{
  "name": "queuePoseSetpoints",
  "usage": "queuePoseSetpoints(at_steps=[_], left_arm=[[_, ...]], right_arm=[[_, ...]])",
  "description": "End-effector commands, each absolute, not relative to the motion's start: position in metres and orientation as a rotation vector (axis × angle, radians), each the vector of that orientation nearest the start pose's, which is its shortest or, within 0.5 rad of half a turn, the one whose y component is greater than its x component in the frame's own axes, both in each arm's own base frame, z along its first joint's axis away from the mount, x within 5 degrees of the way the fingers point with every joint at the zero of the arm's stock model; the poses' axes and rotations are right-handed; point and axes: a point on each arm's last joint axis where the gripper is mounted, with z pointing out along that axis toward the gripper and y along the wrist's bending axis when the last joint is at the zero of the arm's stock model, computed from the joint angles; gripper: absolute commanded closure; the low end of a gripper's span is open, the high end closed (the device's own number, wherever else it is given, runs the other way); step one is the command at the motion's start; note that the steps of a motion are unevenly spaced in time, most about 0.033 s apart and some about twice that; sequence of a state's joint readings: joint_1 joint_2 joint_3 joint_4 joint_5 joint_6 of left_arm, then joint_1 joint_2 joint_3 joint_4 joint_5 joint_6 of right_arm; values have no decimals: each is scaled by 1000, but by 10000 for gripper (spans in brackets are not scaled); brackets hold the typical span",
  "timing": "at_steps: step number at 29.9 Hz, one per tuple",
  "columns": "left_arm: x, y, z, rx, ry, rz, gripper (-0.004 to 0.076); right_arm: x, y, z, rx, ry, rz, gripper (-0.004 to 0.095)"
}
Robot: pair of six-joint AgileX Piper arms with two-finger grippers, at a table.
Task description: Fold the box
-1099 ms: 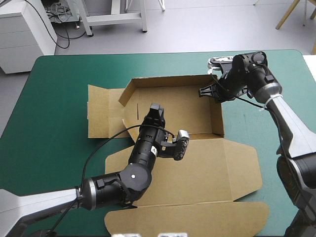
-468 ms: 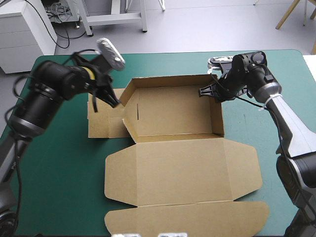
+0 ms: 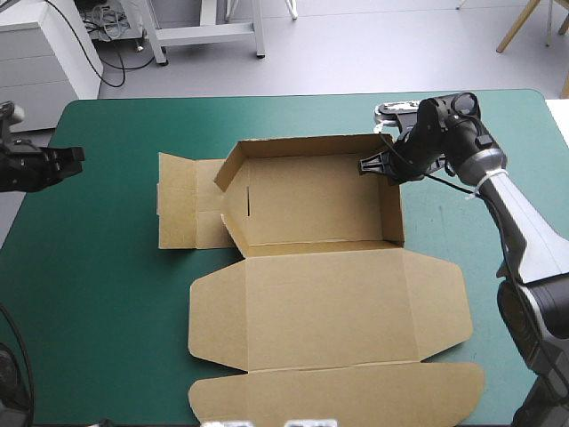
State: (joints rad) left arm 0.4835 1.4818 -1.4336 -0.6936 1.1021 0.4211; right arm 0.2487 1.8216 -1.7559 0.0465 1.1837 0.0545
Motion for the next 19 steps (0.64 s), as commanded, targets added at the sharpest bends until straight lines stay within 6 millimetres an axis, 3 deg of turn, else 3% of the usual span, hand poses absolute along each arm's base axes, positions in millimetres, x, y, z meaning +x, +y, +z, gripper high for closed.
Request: queuePoseSetpoints(at_steps=[1, 7, 15, 19], left_arm=[[287, 108, 382, -467, 2138, -662, 717], [283, 115, 352, -598, 2126, -725, 717], [283, 115, 350, -604, 2125, -724, 717], [283, 115, 350, -604, 2125, -724, 717]], right_arm=[[377, 87, 348, -241, 2694, 113, 927], [389, 62, 341, -175, 2711, 87, 927], [407, 65, 344, -273, 2666, 71, 927], [416, 70, 339, -354, 2654, 104, 882]])
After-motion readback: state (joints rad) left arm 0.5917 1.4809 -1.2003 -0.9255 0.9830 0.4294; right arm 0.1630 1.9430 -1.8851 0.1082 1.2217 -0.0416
